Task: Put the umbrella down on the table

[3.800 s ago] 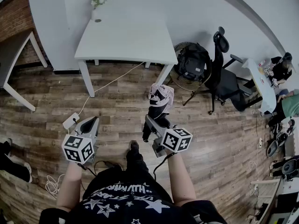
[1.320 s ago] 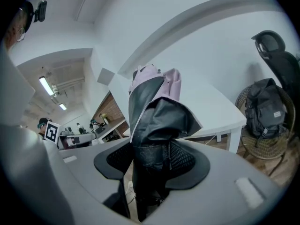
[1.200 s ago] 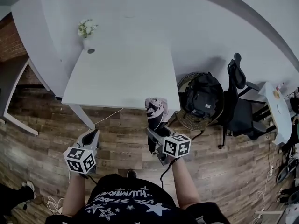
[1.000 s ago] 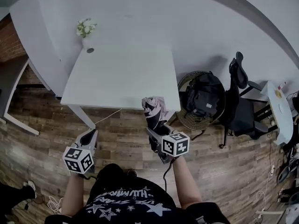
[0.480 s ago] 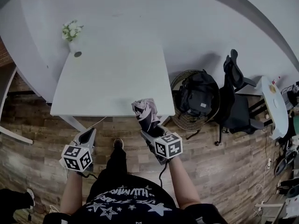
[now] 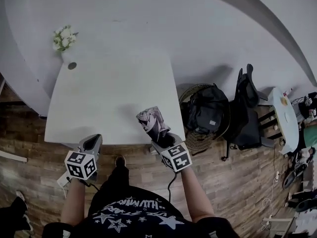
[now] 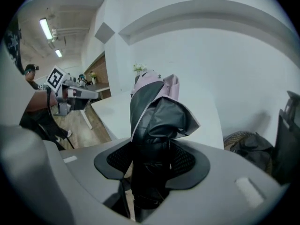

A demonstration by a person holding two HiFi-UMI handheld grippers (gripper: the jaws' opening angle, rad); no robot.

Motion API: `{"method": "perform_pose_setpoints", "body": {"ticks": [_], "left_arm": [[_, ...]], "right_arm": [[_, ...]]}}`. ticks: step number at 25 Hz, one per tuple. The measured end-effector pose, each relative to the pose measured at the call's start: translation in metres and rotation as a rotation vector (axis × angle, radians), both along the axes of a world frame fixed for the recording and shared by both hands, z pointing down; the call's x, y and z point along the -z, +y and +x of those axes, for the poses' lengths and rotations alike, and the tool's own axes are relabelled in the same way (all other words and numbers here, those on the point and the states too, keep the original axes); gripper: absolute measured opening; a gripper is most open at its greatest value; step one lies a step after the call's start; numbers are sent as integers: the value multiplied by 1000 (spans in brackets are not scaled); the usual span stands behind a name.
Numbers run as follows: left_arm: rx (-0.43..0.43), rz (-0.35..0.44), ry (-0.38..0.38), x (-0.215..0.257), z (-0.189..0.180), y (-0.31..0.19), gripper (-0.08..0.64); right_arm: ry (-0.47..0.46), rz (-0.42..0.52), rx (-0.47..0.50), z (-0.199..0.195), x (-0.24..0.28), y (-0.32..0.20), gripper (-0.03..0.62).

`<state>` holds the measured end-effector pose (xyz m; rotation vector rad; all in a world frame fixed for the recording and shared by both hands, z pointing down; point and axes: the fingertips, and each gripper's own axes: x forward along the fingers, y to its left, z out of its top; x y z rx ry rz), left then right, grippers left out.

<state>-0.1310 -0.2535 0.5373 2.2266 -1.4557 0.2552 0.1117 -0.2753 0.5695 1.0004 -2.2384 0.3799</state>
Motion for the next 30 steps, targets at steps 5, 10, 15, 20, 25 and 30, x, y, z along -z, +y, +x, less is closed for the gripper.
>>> {"method": "perform_pose_setpoints", "body": {"ticks": [5, 10, 15, 20, 25, 30], "left_arm": [[-14, -24, 13, -3, -11, -49, 3], [-43, -42, 10, -8, -17, -84, 3], [-47, -61, 19, -15, -31, -113, 3], [-63, -80, 23, -25, -35, -131, 3], [-98, -97, 18, -34, -32, -151, 3], [-118, -99, 18, -35, -27, -171, 3]], "right_arm": [[255, 25, 186, -17, -14, -34, 239], [574, 142, 414, -20, -36, -59, 238], [684, 175, 525, -17, -50, -81, 238], [756, 226, 619, -7, -57, -111, 238], [783, 225, 701, 0, -67, -133, 238], [763, 219, 701, 6, -73, -152, 238]]}}
